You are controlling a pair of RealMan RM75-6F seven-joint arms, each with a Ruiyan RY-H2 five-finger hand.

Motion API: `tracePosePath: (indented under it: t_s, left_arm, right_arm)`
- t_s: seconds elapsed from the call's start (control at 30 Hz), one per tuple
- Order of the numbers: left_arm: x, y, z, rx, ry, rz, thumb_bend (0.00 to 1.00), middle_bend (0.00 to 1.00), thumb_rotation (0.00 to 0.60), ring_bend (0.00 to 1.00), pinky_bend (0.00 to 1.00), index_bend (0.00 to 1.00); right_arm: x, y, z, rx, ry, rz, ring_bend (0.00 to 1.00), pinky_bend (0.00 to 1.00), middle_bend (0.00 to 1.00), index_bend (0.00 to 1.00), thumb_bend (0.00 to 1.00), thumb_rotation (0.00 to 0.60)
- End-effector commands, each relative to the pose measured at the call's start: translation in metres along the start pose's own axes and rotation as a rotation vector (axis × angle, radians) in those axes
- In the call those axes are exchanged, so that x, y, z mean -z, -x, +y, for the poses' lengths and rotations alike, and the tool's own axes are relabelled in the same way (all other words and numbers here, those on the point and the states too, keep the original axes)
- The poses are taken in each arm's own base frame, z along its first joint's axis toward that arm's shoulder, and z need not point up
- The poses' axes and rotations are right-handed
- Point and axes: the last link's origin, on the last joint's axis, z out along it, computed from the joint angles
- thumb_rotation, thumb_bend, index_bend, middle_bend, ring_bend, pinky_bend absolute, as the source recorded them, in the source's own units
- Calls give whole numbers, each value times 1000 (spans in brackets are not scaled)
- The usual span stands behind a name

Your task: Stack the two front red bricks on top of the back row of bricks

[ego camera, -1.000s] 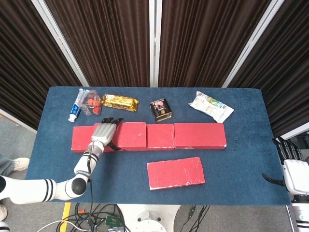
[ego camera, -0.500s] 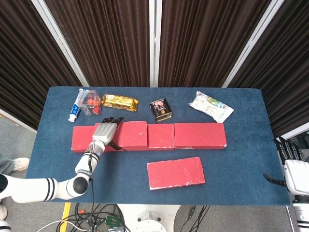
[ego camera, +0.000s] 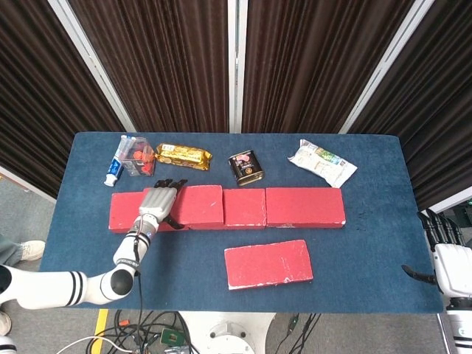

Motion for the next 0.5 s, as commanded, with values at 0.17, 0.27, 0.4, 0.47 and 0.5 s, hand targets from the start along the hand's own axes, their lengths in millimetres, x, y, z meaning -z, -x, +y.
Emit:
tracePosePath:
  t_s: [0.17,0.27,0.4,0.47,0.5]
  left_arm:
    - [1,1,-2,-3,3,-4,0,192,600,0,0,0]
    - [1,2,-2,-2,4,-4,0,185,600,0,0,0]
    - [2,2,-2,-5,10,-3,0,185,600,0,0,0]
    - [3,1,-2,-7,14,-1,0,185,600,0,0,0]
    - [3,0,-2,-9,15,0,0,186,600,0,0,0]
  right_arm:
    - [0,0,0,-1,1,-4,0,0,0,0,13,600]
    - [0,0,1,-2,3,-4,0,0,0,0,13,600]
    - [0,0,1,-3,4,-5,0,0,0,0,13,600]
    - [0,1,1,-3,4,-5,0,0,0,0,12,600]
    - [0,1,1,-3,3,-5,0,0,0,0,12,600]
